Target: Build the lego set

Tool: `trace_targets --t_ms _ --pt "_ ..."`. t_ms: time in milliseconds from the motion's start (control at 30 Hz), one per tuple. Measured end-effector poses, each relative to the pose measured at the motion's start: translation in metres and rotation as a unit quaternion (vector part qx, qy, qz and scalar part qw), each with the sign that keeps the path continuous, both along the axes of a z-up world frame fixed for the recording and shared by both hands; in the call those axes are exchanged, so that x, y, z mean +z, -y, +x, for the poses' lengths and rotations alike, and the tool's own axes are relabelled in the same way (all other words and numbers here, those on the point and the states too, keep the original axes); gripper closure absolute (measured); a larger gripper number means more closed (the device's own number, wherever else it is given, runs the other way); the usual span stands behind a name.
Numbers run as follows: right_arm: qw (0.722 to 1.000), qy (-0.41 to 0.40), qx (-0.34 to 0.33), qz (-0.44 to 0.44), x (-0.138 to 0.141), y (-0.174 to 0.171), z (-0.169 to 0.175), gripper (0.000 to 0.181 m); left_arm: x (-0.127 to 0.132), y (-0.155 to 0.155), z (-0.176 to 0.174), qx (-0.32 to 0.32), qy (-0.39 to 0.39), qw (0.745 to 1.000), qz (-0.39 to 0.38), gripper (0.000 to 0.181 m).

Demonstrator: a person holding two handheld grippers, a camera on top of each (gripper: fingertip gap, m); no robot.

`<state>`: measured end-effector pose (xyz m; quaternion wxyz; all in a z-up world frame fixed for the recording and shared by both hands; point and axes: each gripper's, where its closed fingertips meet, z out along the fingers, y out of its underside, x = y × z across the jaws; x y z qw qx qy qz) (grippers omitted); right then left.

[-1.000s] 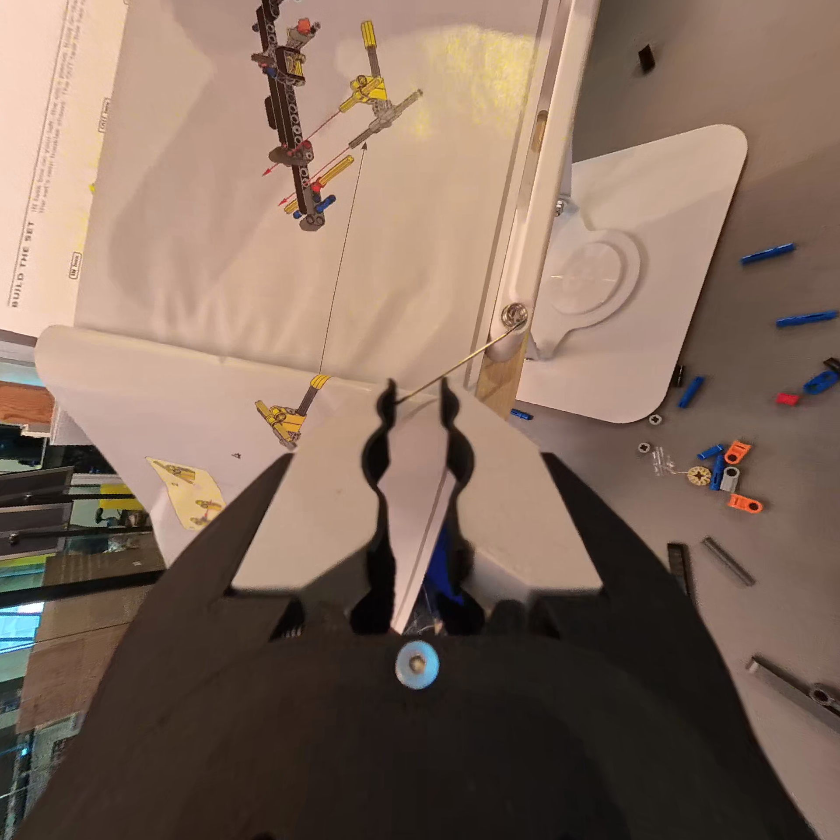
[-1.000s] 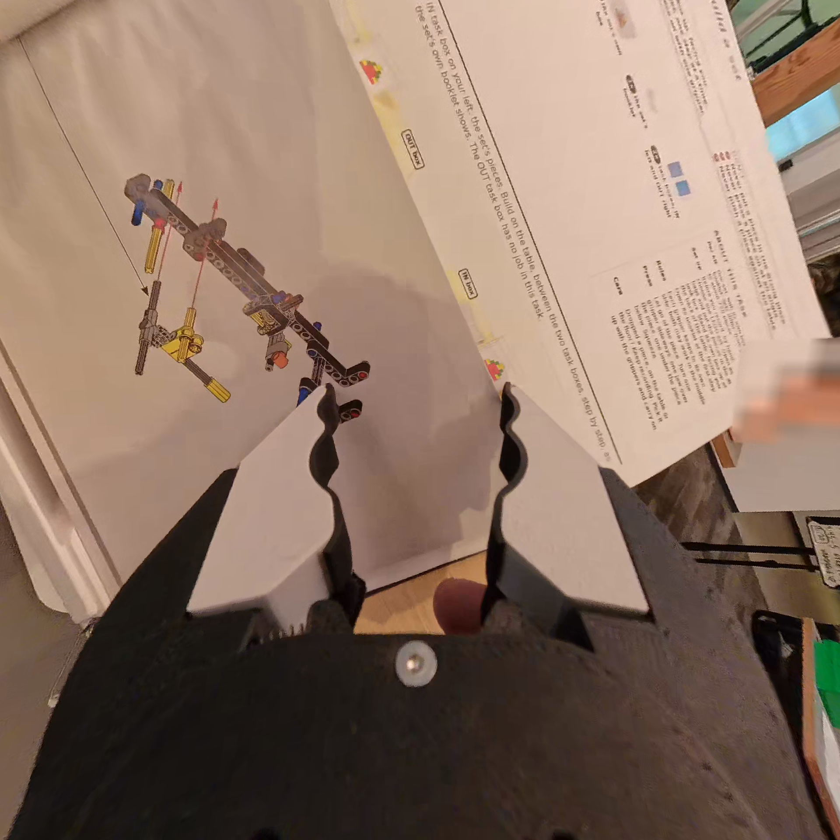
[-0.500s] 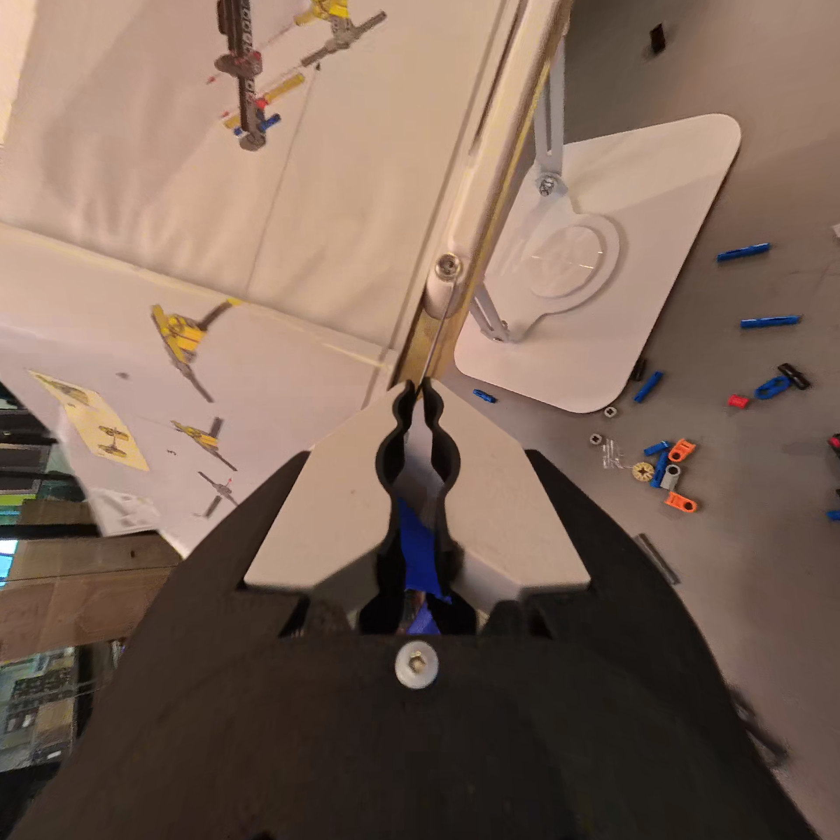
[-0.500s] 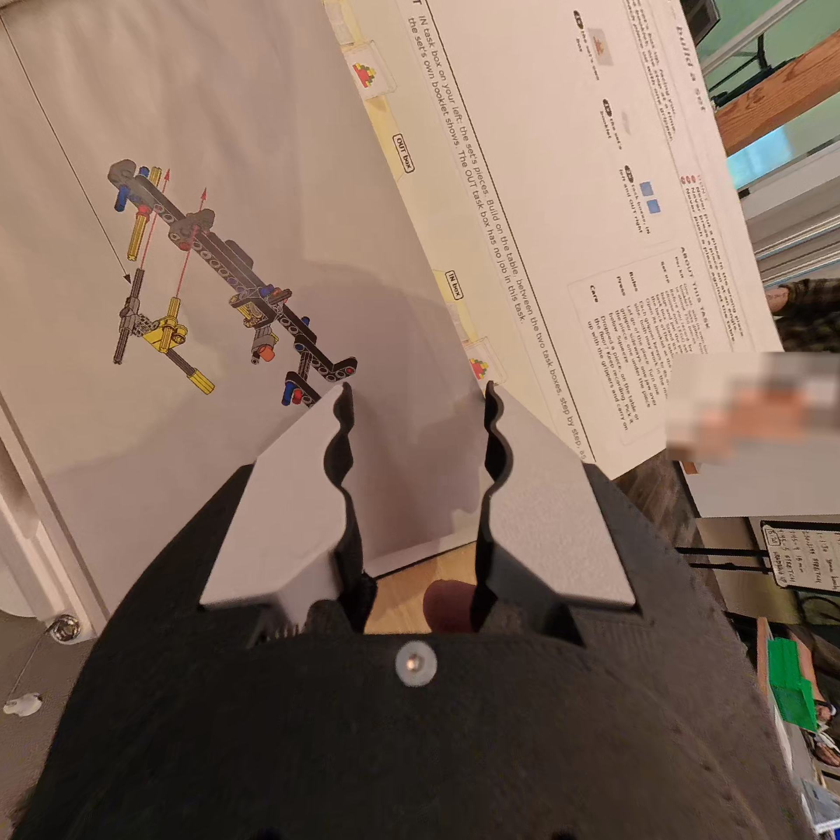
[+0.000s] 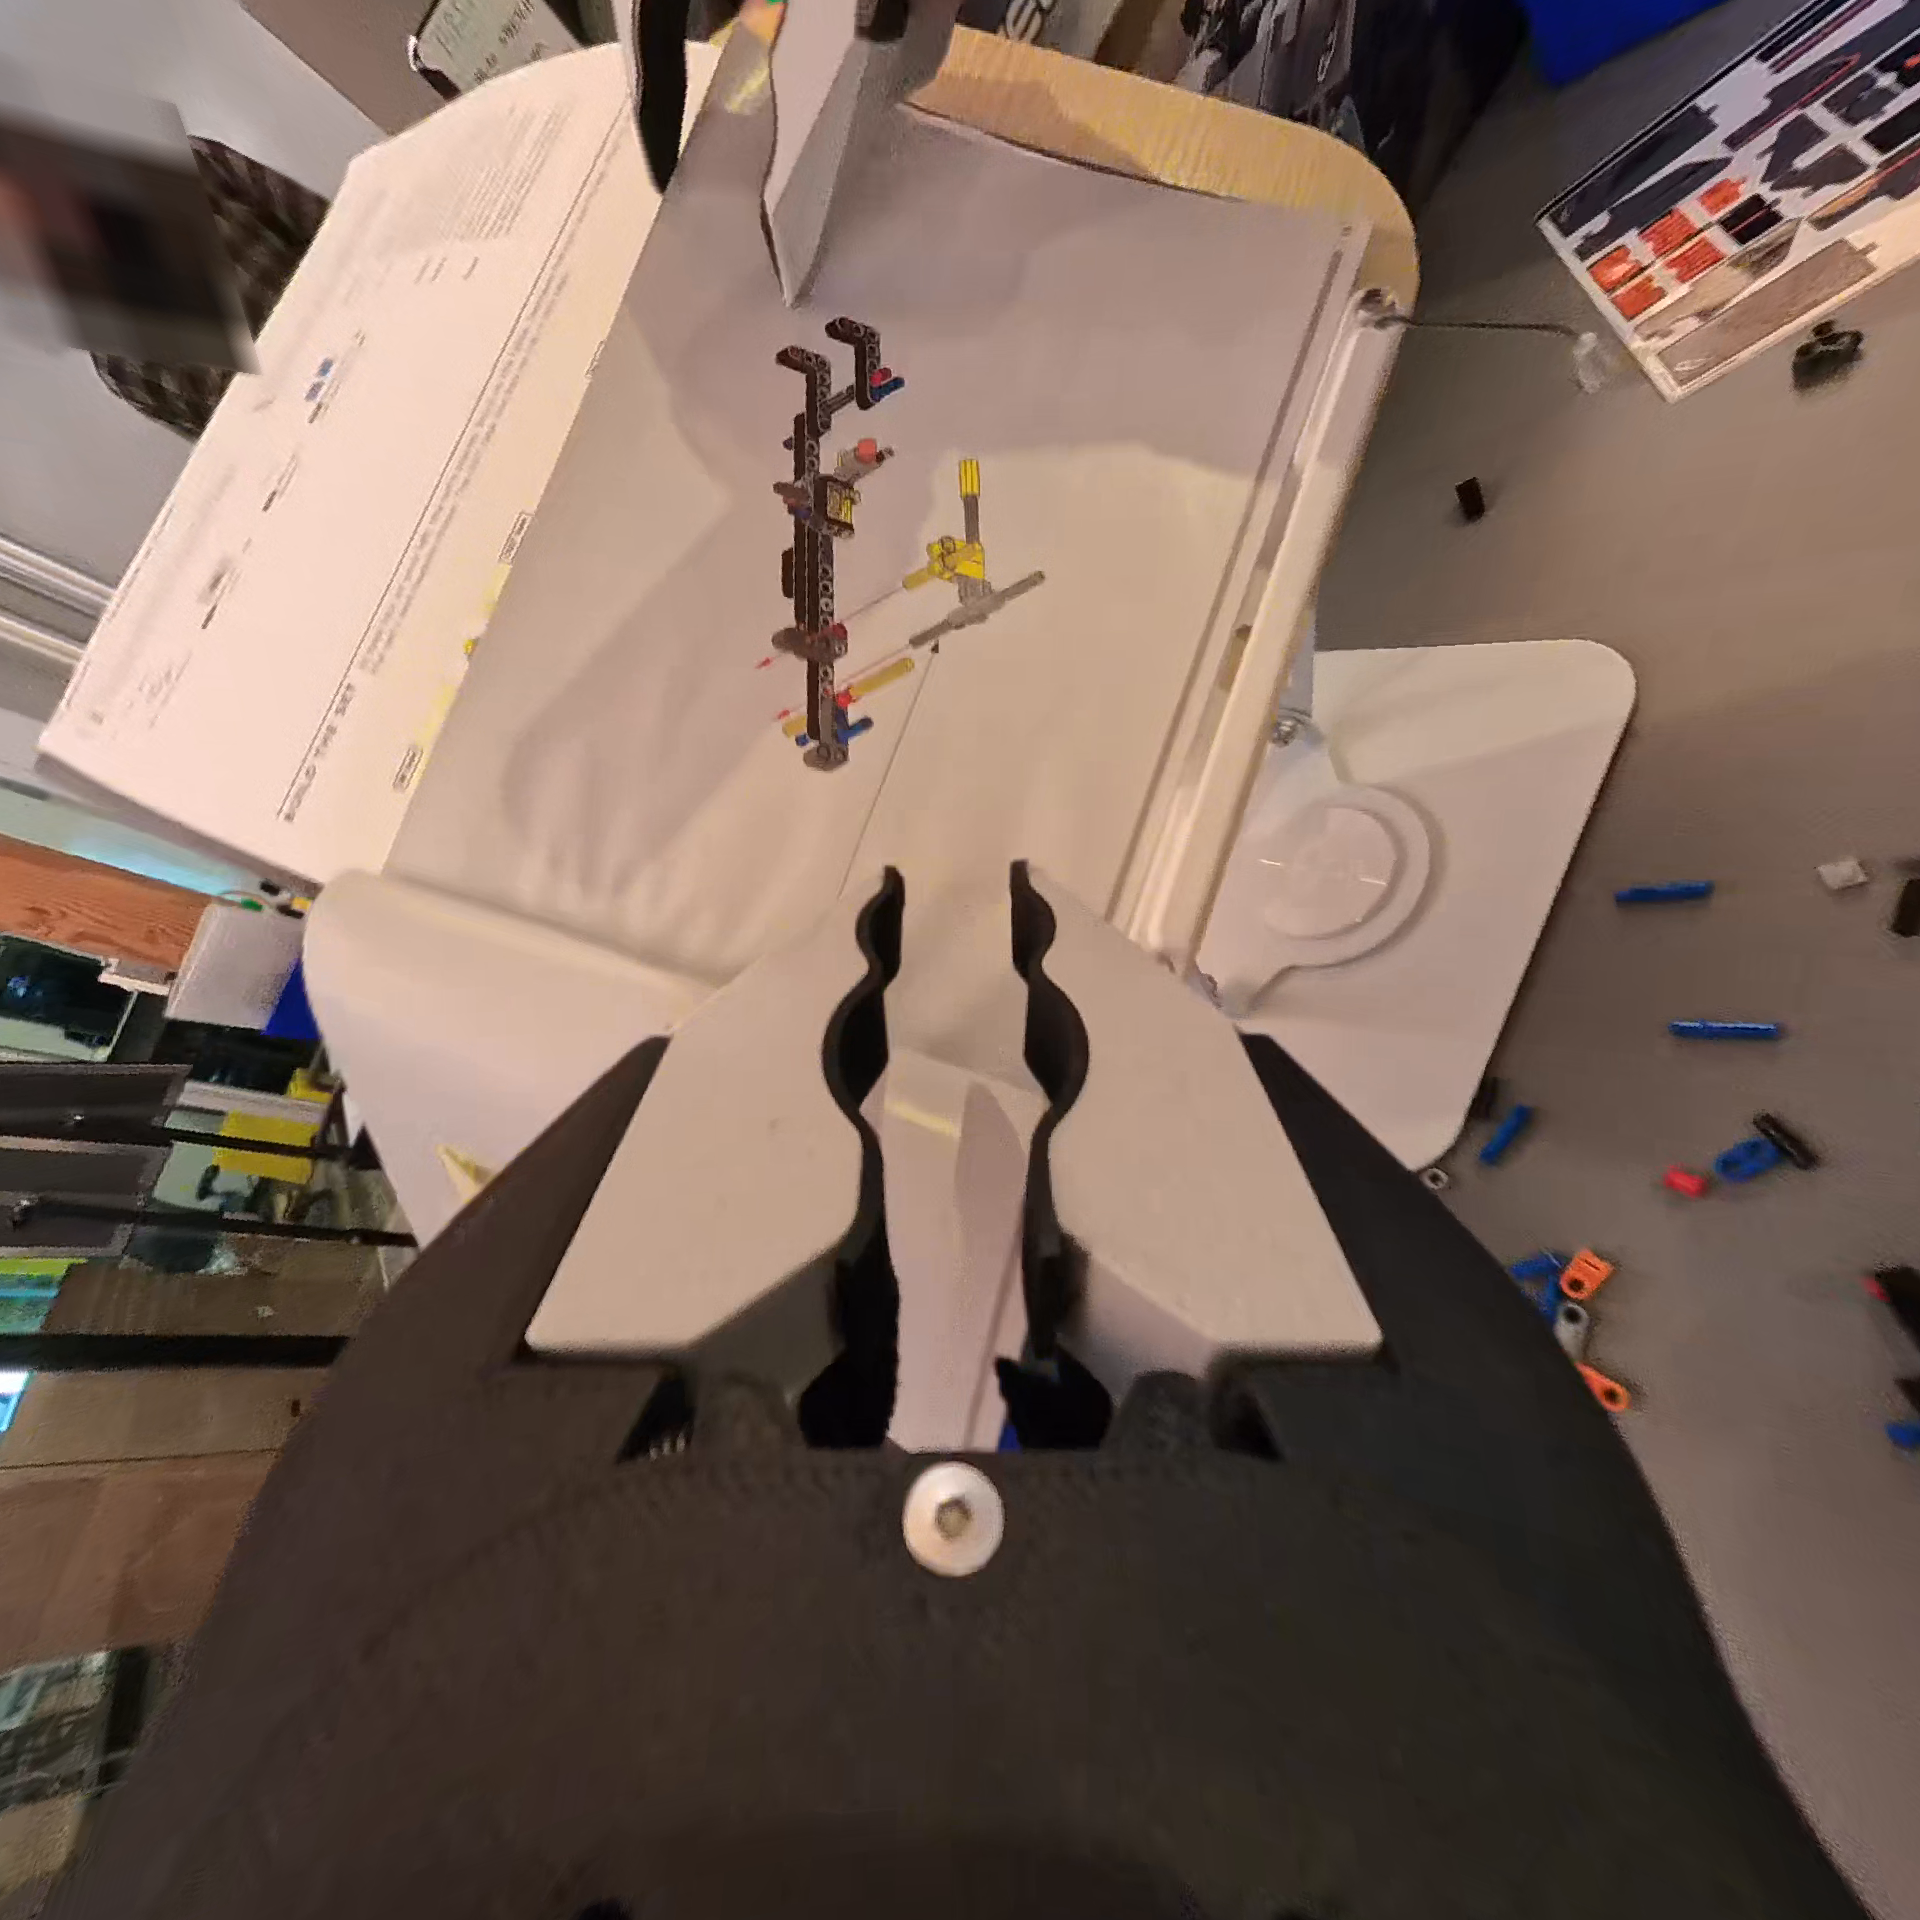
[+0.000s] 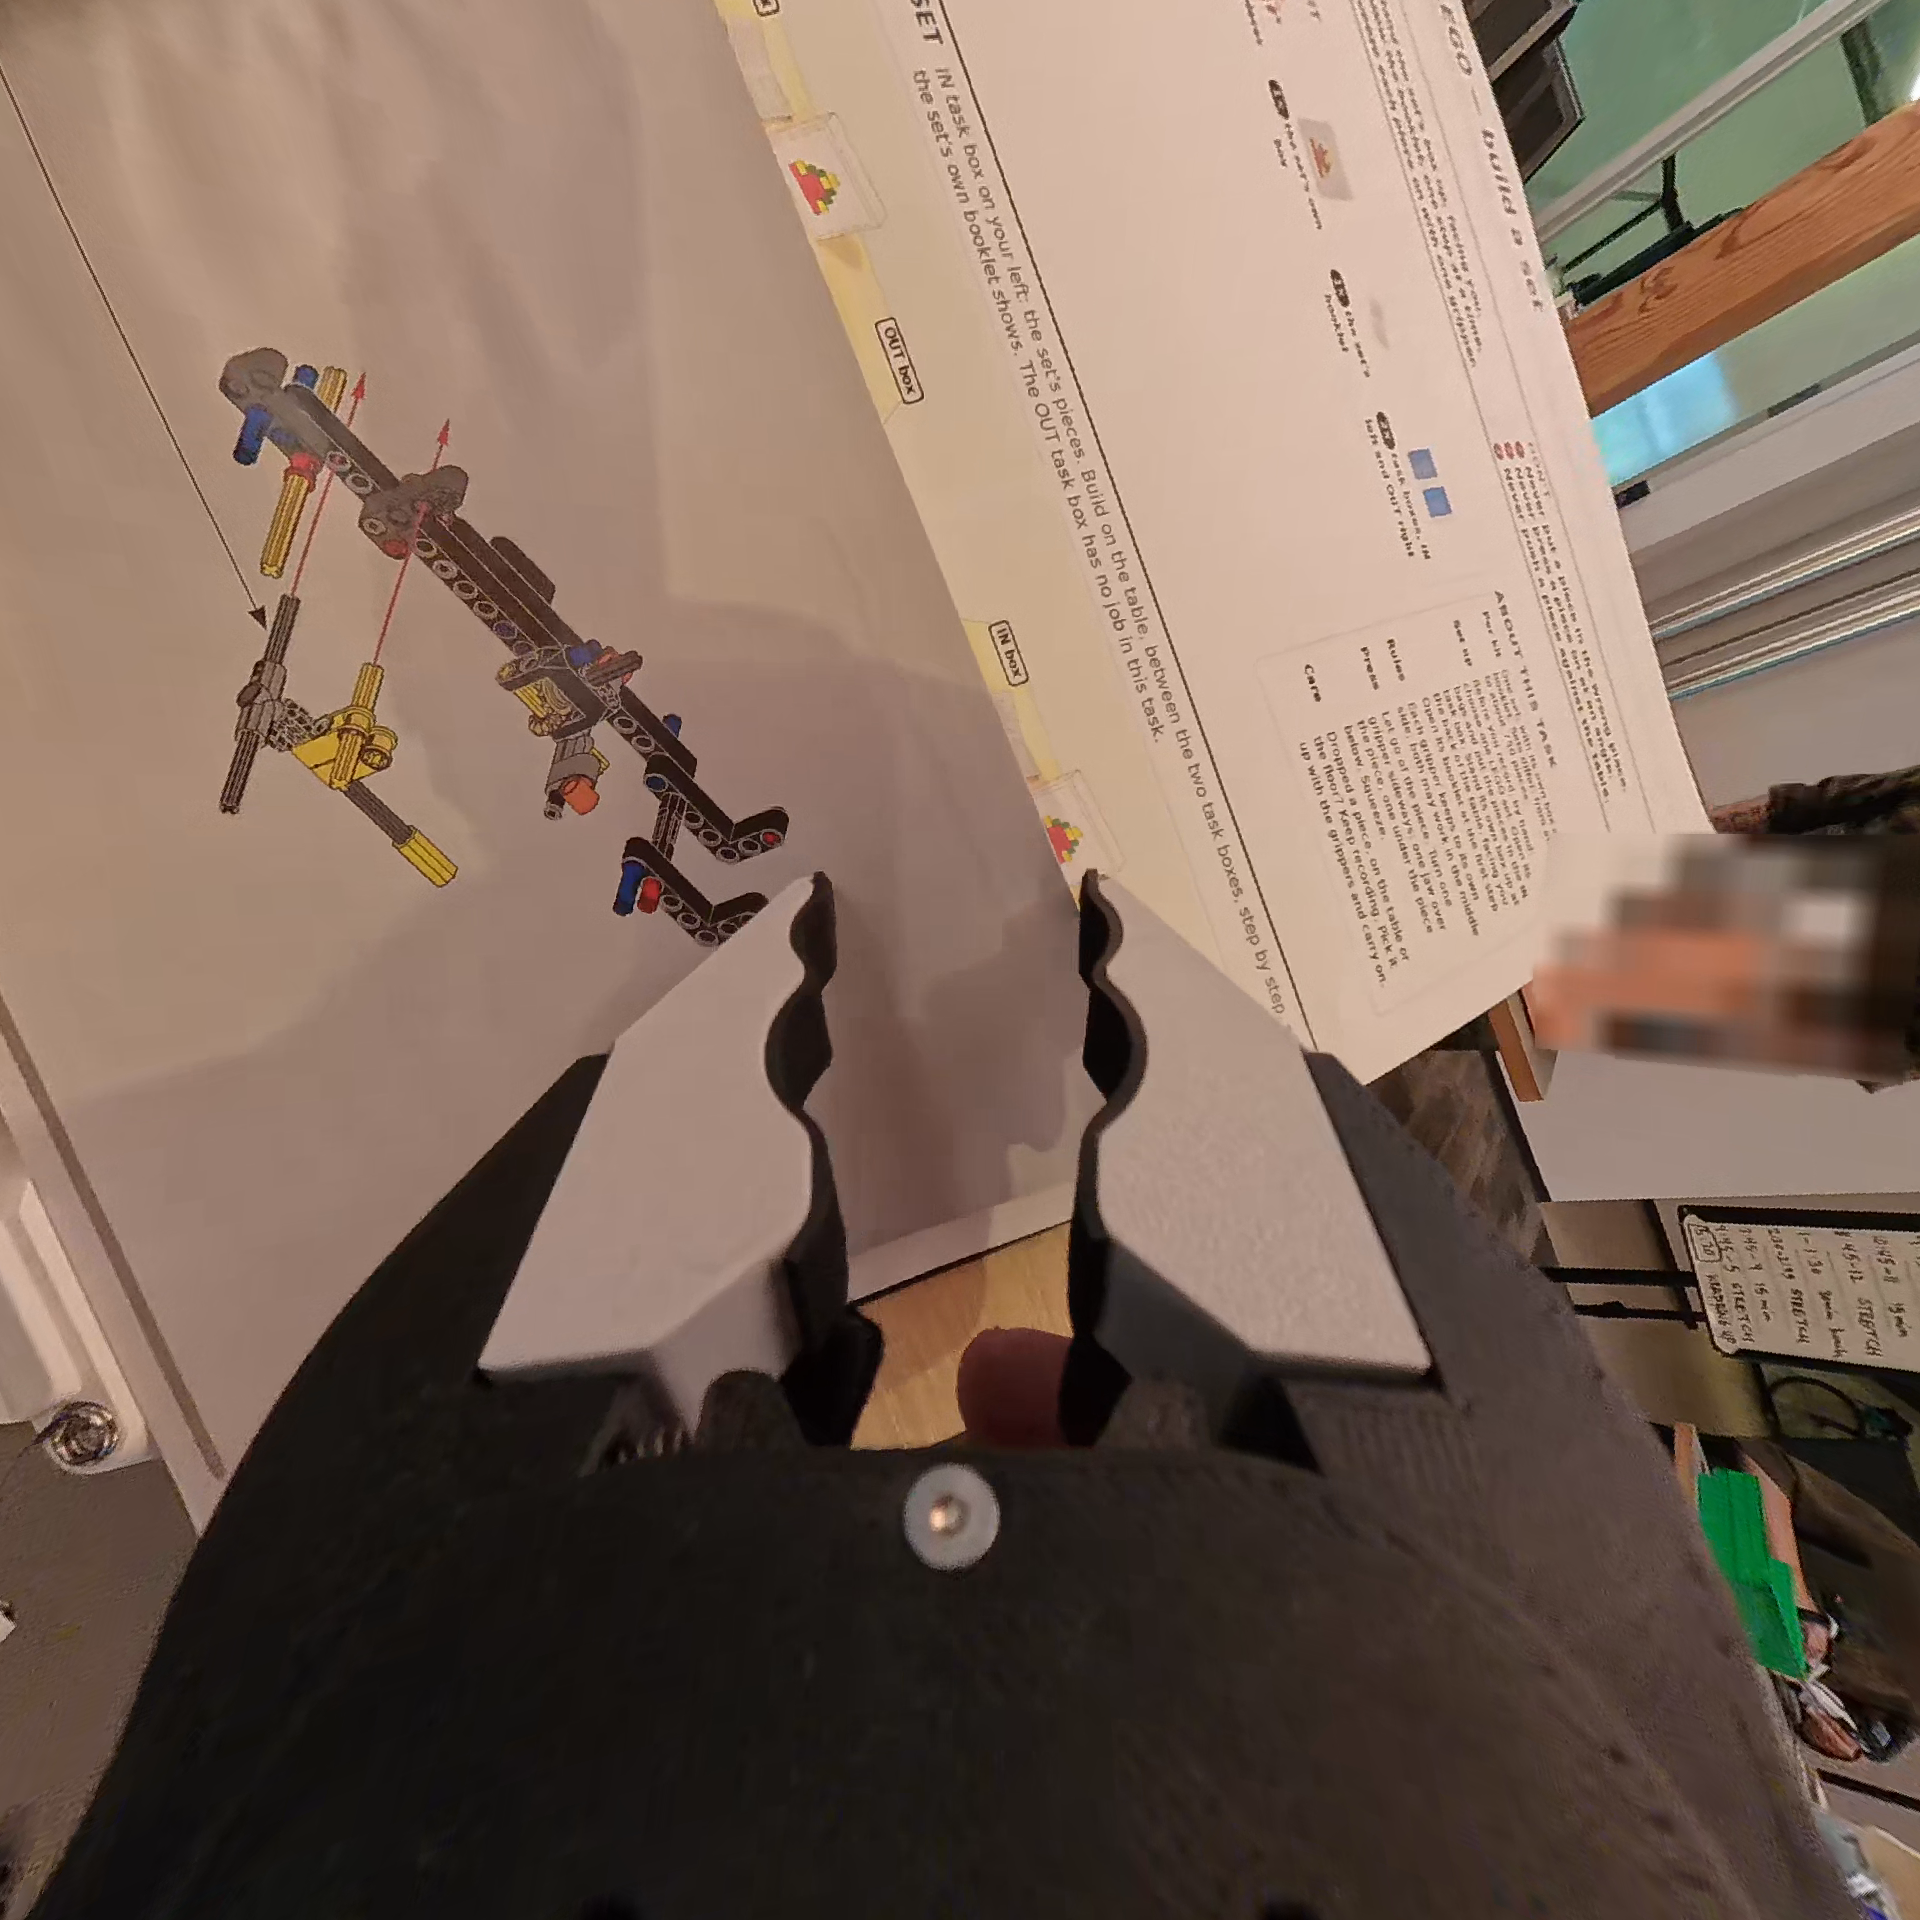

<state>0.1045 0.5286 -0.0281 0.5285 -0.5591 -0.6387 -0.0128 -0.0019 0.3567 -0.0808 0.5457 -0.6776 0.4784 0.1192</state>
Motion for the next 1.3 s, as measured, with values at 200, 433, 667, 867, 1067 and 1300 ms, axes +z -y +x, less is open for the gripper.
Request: trace_targets --t_ms 200,433,667,867,1067,1300 --pt "1.000 0.004 0.008 0.002 -0.001 0.000 0.004 0.137 -0.021 -0.036 0.009 0.015 -0.027 0.999 -0.042 0.160" --pt "1.000 0.005 0.023 0.005 -0.003 0.000 0.004 0.153 -0.042 -0.043 0.012 0.020 -0.031 0.998 -0.057 0.160" --pt "0.999 0.002 0.039 0.009 -0.004 0.009 0.003 0.172 -0.042 -0.044 0.014 0.019 -0.026 0.998 -0.062 0.162" --pt "0.985 -0.030 0.095 -0.139 -0.015 0.052 -0.002 0.179 -0.042 -0.045 0.015 0.023 -0.015 0.998 -0.064 0.162" --pt "0.963 -0.091 0.156 -0.200 -0.008 0.102 -0.021 0.181 -0.019 -0.039 0.016 0.021 0.052 0.997 -0.050 0.153" --pt "0.965 -0.068 0.187 -0.172 -0.015 0.147 -0.048 0.181 0.053 -0.032 0.017 -0.004 -0.007 0.997 0.078 0.121"
